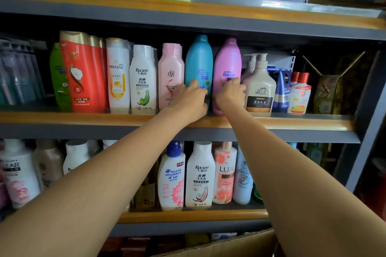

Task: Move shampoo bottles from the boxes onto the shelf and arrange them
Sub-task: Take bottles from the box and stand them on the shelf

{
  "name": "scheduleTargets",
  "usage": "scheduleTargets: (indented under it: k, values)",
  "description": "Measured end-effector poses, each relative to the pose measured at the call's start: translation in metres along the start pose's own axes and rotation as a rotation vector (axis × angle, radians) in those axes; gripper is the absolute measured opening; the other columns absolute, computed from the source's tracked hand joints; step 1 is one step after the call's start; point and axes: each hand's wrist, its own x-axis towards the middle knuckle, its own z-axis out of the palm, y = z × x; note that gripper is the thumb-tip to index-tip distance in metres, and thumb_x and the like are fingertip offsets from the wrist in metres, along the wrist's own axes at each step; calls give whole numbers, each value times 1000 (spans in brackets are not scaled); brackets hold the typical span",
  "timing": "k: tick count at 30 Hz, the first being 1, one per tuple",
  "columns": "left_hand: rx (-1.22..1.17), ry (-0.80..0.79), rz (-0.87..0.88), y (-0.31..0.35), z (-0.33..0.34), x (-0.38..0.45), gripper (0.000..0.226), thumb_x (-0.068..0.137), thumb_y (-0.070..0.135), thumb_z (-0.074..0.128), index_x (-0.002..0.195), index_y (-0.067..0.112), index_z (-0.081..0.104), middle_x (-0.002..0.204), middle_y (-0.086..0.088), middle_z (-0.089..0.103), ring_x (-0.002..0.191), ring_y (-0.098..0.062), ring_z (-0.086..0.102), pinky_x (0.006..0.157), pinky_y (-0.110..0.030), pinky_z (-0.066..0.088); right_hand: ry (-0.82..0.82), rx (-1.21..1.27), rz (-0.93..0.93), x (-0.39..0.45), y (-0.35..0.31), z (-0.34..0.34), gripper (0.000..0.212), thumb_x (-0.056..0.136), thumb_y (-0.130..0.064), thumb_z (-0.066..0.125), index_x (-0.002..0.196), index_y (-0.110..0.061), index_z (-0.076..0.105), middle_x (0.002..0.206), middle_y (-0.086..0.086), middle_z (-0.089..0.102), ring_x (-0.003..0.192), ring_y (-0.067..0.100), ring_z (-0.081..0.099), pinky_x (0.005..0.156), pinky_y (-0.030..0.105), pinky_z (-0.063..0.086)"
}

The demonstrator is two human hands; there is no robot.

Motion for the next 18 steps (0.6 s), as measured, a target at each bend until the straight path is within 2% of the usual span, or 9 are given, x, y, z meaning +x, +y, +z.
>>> scheduleTargets:
  k: [3,6,8,10,11,13,15,16,18]
  values:
    - [-112,116,17,-5,1,-5,37,88,12,47,124,10,56,128,-12,44,117,-35,43,102,-39,34,-36,-17,-12,-1,0,-2,49,92,-12,49,136,1,31,137,21,37,124,38,46,98,39,40]
    - [-345,415,38,4,5,-31,29,82,2,46,104,6,65,112,-13,54,107,-30,49,93,-34,38,101,-52,-196,-15,0,-18,33,91,-16,48,120,0,48,122,21,56,113,35,55,90,39,44]
    - [-502,584,94,20,11,-58,28,76,1,43,90,3,67,99,-15,57,96,-30,54,86,-27,39,243,12,-422,-39,8,-33,20,88,-16,49,103,-5,55,97,15,66,91,30,62,77,37,47]
    - [-644,668,103,41,27,-88,26,72,2,42,84,1,66,92,-16,57,89,-29,55,82,-27,40,274,177,-625,-78,29,-42,5,85,-17,49,89,-14,49,68,-1,58,62,15,56,58,24,43]
    - [-689,669,82,50,40,-103,24,71,0,44,82,-1,64,90,-17,57,88,-30,55,81,-29,41,250,230,-691,-101,45,-43,6,83,-17,49,86,-15,44,59,-8,51,52,7,49,52,17,37]
    - [-735,583,10,65,76,-135,21,70,0,44,82,-4,62,91,-18,57,88,-32,53,79,-29,40,116,232,-733,-140,86,-36,6,81,-15,50,83,-13,45,52,-8,45,45,10,42,48,16,32]
    - [-709,408,-63,72,123,-175,25,72,7,42,84,-3,62,93,-17,58,89,-33,53,80,-27,38,-31,125,-717,-169,137,-19,10,82,-17,55,82,-8,50,53,-4,48,45,14,44,48,24,36]
    - [-655,280,-76,73,144,-195,27,74,12,42,87,-1,62,96,-16,58,92,-34,53,82,-30,40,-108,67,-713,-181,160,-8,14,82,-21,57,81,-8,51,55,-5,49,44,15,46,47,26,37]
    - [-480,-100,-70,70,179,-231,27,81,15,50,104,4,61,111,-12,54,106,-33,48,89,-41,43,-311,-69,-808,-198,202,17,19,82,-29,53,81,-9,53,58,-5,54,48,22,57,46,24,41]
